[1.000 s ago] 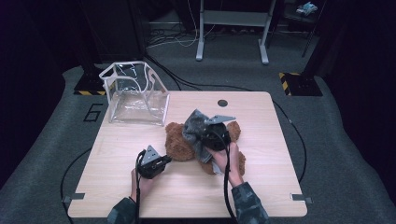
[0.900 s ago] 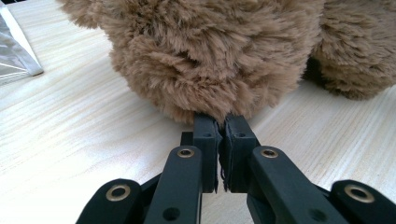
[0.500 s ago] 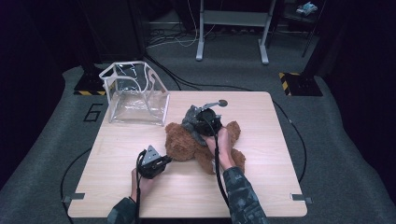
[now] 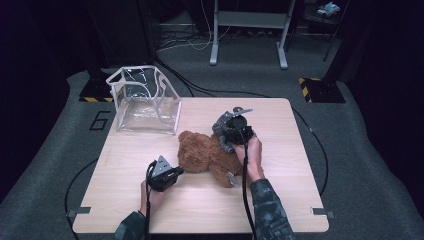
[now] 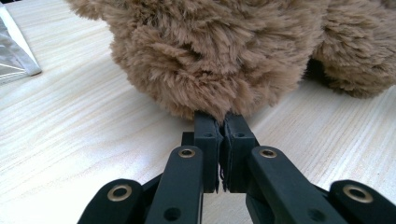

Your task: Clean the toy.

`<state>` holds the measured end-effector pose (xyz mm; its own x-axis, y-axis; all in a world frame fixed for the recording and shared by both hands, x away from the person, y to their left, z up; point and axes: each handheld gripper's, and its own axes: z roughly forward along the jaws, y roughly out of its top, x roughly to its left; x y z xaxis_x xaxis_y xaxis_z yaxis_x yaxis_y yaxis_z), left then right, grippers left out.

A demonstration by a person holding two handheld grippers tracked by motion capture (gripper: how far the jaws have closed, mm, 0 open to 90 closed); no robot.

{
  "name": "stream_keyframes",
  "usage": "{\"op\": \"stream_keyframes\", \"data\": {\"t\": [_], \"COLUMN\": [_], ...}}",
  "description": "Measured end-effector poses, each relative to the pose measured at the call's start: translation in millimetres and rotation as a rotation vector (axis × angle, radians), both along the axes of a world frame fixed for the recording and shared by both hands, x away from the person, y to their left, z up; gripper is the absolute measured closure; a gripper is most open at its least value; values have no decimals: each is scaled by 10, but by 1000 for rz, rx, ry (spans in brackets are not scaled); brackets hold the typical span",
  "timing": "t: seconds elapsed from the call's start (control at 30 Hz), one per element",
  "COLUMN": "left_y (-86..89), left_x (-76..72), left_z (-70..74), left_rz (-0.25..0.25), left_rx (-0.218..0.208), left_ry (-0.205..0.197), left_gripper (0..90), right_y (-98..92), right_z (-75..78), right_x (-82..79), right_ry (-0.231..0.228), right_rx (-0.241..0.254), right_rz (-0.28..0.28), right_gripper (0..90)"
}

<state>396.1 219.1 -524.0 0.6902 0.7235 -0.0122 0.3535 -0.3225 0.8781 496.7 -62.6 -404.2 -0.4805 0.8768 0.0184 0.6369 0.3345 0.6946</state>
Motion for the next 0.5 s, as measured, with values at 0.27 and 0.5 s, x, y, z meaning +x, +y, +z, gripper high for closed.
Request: {"op": "stream_keyframes", "data": {"t": [0.27,0.5], "left_y": [-3,-5], "left_x": [0,2], "left_z": [-2,-1], "left_rz": [6,7], "left_rx": [-3,2], "left_ry": [-2,-4], "left_gripper": [867,869], "right_y": [-392,-683], "right_z": [-24,-146], "right_x": [-21,-30], "right_ry": [3,19], "right_rx": [-4,-7], "right_rz": [-94,-169], "right_gripper": [855,856]}}
